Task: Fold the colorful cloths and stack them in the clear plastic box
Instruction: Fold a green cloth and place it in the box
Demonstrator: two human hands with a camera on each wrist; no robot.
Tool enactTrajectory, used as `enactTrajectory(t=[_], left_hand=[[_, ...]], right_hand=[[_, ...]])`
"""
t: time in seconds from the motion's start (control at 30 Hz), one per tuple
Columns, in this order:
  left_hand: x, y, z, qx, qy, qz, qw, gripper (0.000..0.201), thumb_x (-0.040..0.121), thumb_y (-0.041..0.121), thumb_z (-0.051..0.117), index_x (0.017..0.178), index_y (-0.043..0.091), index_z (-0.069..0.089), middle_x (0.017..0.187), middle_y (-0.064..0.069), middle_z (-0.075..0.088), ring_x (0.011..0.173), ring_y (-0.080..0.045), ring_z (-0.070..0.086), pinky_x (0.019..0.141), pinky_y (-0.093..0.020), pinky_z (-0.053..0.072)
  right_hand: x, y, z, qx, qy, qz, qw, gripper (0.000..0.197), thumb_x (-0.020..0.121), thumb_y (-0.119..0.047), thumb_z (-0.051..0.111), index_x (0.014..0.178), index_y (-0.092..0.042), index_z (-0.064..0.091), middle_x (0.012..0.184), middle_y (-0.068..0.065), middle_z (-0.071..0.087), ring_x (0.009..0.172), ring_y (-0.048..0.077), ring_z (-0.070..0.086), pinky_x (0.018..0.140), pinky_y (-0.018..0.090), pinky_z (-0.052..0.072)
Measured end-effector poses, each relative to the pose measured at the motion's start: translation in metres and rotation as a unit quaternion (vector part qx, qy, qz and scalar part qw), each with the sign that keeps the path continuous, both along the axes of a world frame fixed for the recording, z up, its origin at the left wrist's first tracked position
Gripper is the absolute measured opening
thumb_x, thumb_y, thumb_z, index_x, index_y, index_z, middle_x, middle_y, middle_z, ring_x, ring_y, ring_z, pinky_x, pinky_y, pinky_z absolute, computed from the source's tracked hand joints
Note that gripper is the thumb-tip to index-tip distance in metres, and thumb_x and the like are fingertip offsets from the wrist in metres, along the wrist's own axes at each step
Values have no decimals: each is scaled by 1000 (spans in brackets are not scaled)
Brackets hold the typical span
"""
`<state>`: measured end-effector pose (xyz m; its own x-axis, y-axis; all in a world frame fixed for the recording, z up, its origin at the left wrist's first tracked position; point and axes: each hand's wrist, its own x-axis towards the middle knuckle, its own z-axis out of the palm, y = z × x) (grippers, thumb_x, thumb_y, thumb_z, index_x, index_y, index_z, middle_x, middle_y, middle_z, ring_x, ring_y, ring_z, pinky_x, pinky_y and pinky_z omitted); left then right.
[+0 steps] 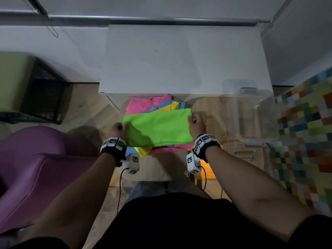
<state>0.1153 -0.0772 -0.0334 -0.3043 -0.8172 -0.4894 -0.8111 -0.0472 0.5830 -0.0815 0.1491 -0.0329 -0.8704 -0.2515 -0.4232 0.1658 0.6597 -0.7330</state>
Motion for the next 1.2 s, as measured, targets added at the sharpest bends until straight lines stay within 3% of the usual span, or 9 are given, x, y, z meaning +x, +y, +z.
enactTrajectory(t=[0.13,0.23,0.3,0.43,0.63,0.8,0.93,1.03,1.2], left_hand=[[-18,4,8,41,114,44,992,32,80,41,72,101,17,64,95,-10,67,88,-30,68,73,-43,59],[-41,21,25,77,186,6,979,23,83,24,73,100,14,60,88,-8,61,72,-25,63,42,-30,56],[-55,33,34,84,214,-37,973,23,82,19,74,101,13,61,80,-2,57,65,-16,60,38,-23,51],[-71,42,38,121,239,-114,957,25,80,18,76,102,16,65,76,1,58,64,-12,60,42,-21,49],[-77,37,35,154,242,-177,942,32,83,16,73,115,19,67,89,-1,63,76,-15,64,71,-34,59],[-77,25,34,133,242,-227,934,32,87,13,69,118,19,67,93,-1,67,78,-14,64,78,-29,56],[-81,27,38,163,243,-247,924,35,89,7,64,124,14,63,91,0,66,74,-11,63,64,-21,57],[-82,28,36,165,244,-246,923,31,93,9,58,123,15,64,94,-3,66,77,-8,59,62,-14,50],[-74,29,30,40,277,-313,908,29,92,9,60,113,28,68,82,9,57,74,4,55,75,-9,42]], right_hand=[[5,-12,-1,-82,-83,-27,993,19,87,-36,62,95,-19,61,88,6,65,86,30,65,79,55,55],[10,-24,8,-130,-89,-21,987,13,86,-29,68,92,-19,66,85,1,67,81,18,62,82,44,54],[14,-34,17,-153,-94,-18,984,18,83,-28,73,95,-14,70,85,1,68,78,13,61,81,33,51],[23,-54,31,-186,-173,-58,965,27,79,-27,76,102,-14,70,93,-2,70,84,8,64,78,27,50],[19,-70,33,-205,-240,-100,944,40,75,-30,79,110,-15,71,106,9,73,101,32,68,88,55,54],[15,-69,42,-224,-255,-97,936,30,85,-20,72,113,-10,67,100,13,72,88,31,69,87,47,56],[13,-70,46,-252,-270,-86,925,29,87,-16,69,114,-6,67,94,14,72,71,25,71,65,35,60],[11,-71,46,-249,-273,-82,926,28,90,-16,65,116,-5,65,95,13,71,73,24,70,66,34,59],[7,-66,50,-239,-289,-55,926,18,92,-21,62,106,-11,67,78,2,73,64,15,68,60,26,55]])
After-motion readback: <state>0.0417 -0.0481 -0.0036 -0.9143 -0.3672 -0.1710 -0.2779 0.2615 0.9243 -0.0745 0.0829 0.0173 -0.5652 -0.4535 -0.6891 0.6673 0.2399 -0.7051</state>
